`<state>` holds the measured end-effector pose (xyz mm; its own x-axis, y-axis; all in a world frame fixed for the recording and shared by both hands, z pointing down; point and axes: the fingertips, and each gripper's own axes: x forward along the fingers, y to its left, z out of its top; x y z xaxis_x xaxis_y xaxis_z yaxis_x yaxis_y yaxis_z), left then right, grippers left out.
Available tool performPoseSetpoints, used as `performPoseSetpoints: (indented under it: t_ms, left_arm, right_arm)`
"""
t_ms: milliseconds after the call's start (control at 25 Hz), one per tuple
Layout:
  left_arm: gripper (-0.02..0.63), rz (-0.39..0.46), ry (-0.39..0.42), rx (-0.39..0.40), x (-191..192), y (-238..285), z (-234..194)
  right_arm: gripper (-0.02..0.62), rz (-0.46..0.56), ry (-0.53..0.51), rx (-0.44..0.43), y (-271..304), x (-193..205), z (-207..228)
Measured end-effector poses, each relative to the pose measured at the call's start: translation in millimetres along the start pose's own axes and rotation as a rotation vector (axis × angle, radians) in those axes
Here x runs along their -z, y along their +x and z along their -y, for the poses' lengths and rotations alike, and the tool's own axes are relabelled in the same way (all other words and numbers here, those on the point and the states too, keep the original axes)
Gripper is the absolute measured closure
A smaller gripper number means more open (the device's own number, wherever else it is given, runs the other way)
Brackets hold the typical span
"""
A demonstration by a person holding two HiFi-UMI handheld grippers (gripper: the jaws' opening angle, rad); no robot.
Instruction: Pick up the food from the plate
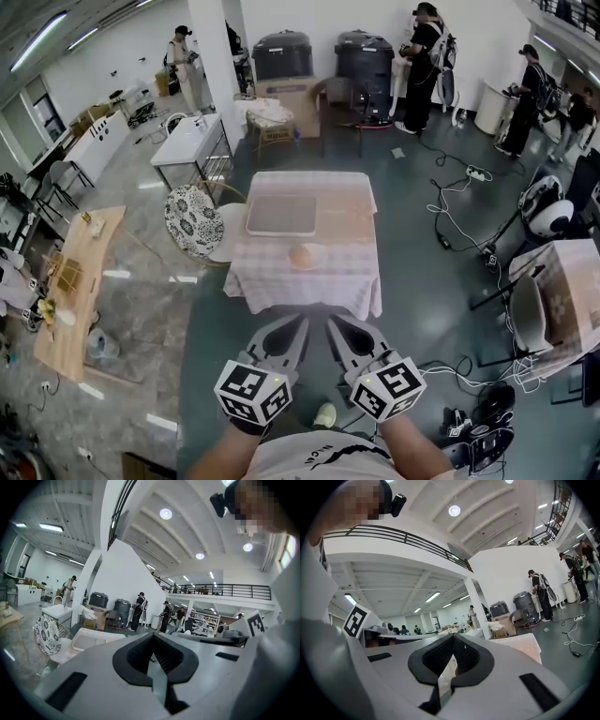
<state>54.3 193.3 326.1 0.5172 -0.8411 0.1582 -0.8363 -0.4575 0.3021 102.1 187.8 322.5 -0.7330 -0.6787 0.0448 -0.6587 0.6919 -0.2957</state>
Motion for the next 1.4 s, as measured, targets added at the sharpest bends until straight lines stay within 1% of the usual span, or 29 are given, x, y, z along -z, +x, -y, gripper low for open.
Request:
performPoseSetpoints:
  t_ms: [200,360,520,760,1000,1240,1400]
  left_arm:
    - [0.601,-0.008,0.024,-0.024,-3.3,7.3,-4.7]
    - [0.601,-0.005,0.028,-0.014,-6.4,15.4,-8.5]
    - [0.601,-0.013,0.03,-0.007,-6.2,25.1,-22.9]
    - [0.601,-0.022,0.039,-0.007,-10.9,44.0,-58.6]
    - [0.601,-0.035,0.049,0.0,-20.4,74.7,-107.0]
    - [0.601,-0.046,0.061,0.028,-31.1,105.2,-155.0]
    - [0.601,-0.069,0.079,0.057,-30.5,126.3,-180.5]
  right_arm:
    - [0.583,-0.006,-0.005,0.0,6.3,-2.7,7.8]
    - [0.583,-0.003,0.001,0.002,14.5,-3.7,15.5]
    - [0.583,-0.003,0.004,0.009,31.9,-2.2,22.2]
    - [0.583,-0.025,-0.002,0.029,69.7,1.8,34.1]
    - [0.583,-0.042,-0.005,0.052,119.4,4.4,51.4]
    - [0.583,-0.029,-0.007,0.107,167.3,-2.5,76.7]
    - [0.583,-0.023,0.006,0.15,190.4,-0.8,90.7]
